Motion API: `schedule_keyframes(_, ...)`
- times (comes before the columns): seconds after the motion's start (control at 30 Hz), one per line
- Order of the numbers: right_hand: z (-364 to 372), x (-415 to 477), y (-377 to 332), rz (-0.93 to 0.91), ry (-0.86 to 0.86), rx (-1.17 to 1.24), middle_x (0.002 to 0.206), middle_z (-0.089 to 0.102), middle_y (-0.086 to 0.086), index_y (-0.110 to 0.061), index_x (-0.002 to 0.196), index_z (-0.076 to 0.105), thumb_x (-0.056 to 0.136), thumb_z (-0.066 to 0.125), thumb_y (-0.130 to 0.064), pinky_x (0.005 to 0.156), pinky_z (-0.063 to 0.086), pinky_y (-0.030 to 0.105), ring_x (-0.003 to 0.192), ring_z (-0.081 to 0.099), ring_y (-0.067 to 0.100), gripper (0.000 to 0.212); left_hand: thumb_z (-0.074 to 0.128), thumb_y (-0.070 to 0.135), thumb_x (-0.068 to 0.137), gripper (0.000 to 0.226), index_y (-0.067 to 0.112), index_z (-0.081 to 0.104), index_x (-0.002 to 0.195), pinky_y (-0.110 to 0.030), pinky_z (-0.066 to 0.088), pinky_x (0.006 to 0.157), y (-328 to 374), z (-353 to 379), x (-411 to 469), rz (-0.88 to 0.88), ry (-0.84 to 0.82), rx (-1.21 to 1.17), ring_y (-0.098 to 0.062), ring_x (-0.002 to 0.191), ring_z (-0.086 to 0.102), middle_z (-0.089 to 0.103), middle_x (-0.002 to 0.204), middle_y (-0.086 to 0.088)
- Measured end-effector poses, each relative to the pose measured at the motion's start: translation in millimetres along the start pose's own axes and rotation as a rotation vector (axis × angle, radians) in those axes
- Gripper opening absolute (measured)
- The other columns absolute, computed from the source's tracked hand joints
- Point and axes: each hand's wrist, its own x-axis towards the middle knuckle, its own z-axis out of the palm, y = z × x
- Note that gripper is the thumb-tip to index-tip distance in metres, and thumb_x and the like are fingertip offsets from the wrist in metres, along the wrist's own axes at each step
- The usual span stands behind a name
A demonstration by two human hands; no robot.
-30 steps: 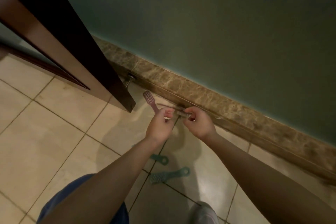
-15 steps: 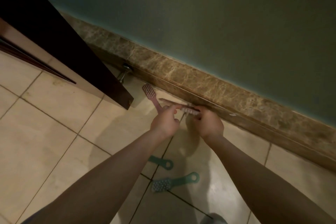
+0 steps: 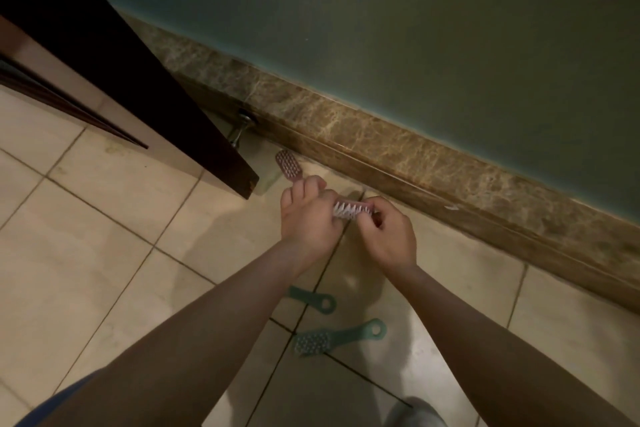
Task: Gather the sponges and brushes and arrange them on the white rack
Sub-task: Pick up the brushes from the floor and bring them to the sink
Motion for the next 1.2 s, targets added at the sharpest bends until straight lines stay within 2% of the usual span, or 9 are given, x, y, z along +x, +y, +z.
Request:
schedule_keyframes(0.17, 14.8, -2.9, -10.5, 0.046, -0.032, 0.135, 0.074, 0.065, -0.011, -0.030, 0.086, 0.065, 0.076, 0.048, -0.046, 0.066, 0.049, 0.034, 0.070, 0.059, 0.005, 0.025, 0.050, 0.042, 0.089, 0.021, 0.029, 0.055, 0.105, -0.035, 0.048, 0.079, -17.0, -4.3, -16.1, -0.080, -0.242, -0.206, -0.017, 0.084, 0.060, 0.063, 0.088, 0.006)
schedule_keyframes(0.27, 27.1, -0.8, -24.3, 0.056, -0.086, 0.211, 0.088, 0.066, -0.018, -0.035, 0.094, 0.064, 0.073, 0.043, -0.055, 0.079, 0.050, 0.031, 0.084, 0.060, 0.000, 0.036, 0.048, 0.040, 0.093, 0.017, 0.028, 0.055, 0.102, -0.030, 0.044, 0.062, -33.4, -5.6, -24.1, -0.213, -0.327, -0.411, -0.013, 0.076, 0.059, 0.064, 0.087, 0.004)
schedule_keyframes(0.37, 41.9, 6.8, -35.8, 0.080, -0.080, 0.201, 0.087, 0.064, -0.020, -0.035, 0.097, 0.064, 0.082, 0.047, -0.048, 0.082, 0.048, 0.030, 0.087, 0.059, -0.001, 0.027, 0.046, 0.037, 0.095, 0.017, 0.022, 0.054, 0.094, -0.035, 0.050, 0.066, -47.8, -6.9, -26.9, -0.379, -0.332, -0.511, -0.019, 0.076, 0.061, 0.062, 0.085, -0.001)
schedule_keyframes(0.47, 54.8, 17.4, -41.5, 0.073, -0.116, -0.007, 0.082, 0.062, -0.014, -0.029, 0.089, 0.064, 0.090, 0.058, -0.036, 0.073, 0.046, 0.028, 0.087, 0.064, 0.014, 0.010, 0.044, 0.033, 0.096, 0.019, 0.018, 0.053, 0.099, -0.037, 0.052, 0.072, -58.8, -5.7, -29.3, -0.561, -0.327, -0.637, -0.025, 0.076, 0.063, 0.062, 0.087, -0.008)
schedule_keyframes(0.53, 62.7, 22.2, -45.8, 0.035, -0.132, -0.157, 0.082, 0.064, -0.009, -0.029, 0.082, 0.062, 0.090, 0.061, -0.038, 0.066, 0.042, 0.026, 0.086, 0.065, 0.019, 0.012, 0.043, 0.033, 0.096, 0.017, 0.018, 0.052, 0.096, -0.034, 0.051, 0.066, -65.0, -6.0, -31.2, -0.611, -0.338, -0.709, -0.024, 0.070, 0.061, 0.061, 0.084, -0.009)
schedule_keyframes(0.63, 74.0, 28.8, -53.0, 0.008, -0.142, -0.311, 0.106, 0.065, 0.003, -0.025, 0.106, 0.065, 0.088, 0.060, -0.036, 0.070, 0.042, 0.026, 0.096, 0.064, 0.023, 0.021, 0.042, 0.032, 0.097, 0.018, 0.019, 0.049, 0.087, -0.035, 0.053, 0.065, -72.5, -5.1, -33.6, -0.624, -0.348, -0.764, -0.022, 0.066, 0.061, 0.058, 0.077, -0.008)
schedule_keyframes(0.77, 80.9, 37.8, -58.8, -0.036, -0.156, -0.506, 0.109, 0.058, 0.007, -0.019, 0.108, 0.062, 0.091, 0.057, -0.036, 0.069, 0.042, 0.027, 0.095, 0.063, 0.026, 0.025, 0.043, 0.032, 0.095, 0.017, 0.016, 0.049, 0.093, -0.041, 0.056, 0.069, -77.0, -0.8, -33.4, -0.653, -0.318, -0.774, -0.024, 0.067, 0.062, 0.058, 0.077, -0.007)
schedule_keyframes(0.9, 82.4, 40.9, -64.8, 0.062, -0.164, -0.609, 0.091, 0.063, 0.003, -0.019, 0.101, 0.065, 0.093, 0.055, -0.043, 0.058, 0.038, 0.024, 0.076, 0.059, 0.021, 0.027, 0.043, 0.033, 0.095, 0.018, 0.017, 0.048, 0.100, -0.029, 0.048, 0.055, -79.2, 0.5, -31.6, -0.680, -0.314, -0.835, -0.020, 0.065, 0.061, 0.058, 0.080, -0.006)
schedule_keyframes(1.2, 77.7, 37.3, -61.7, 0.046, -0.333, -0.660, 0.071, 0.052, -0.005, -0.026, 0.083, 0.053, 0.087, 0.057, -0.051, 0.055, 0.033, 0.026, 0.073, 0.051, 0.018, 0.026, 0.045, 0.036, 0.096, 0.023, 0.016, 0.047, 0.108, -0.029, 0.049, 0.055, -84.1, 7.4, -36.0, -0.711, -0.313, -0.831, -0.021, 0.070, 0.061, 0.060, 0.089, -0.008)
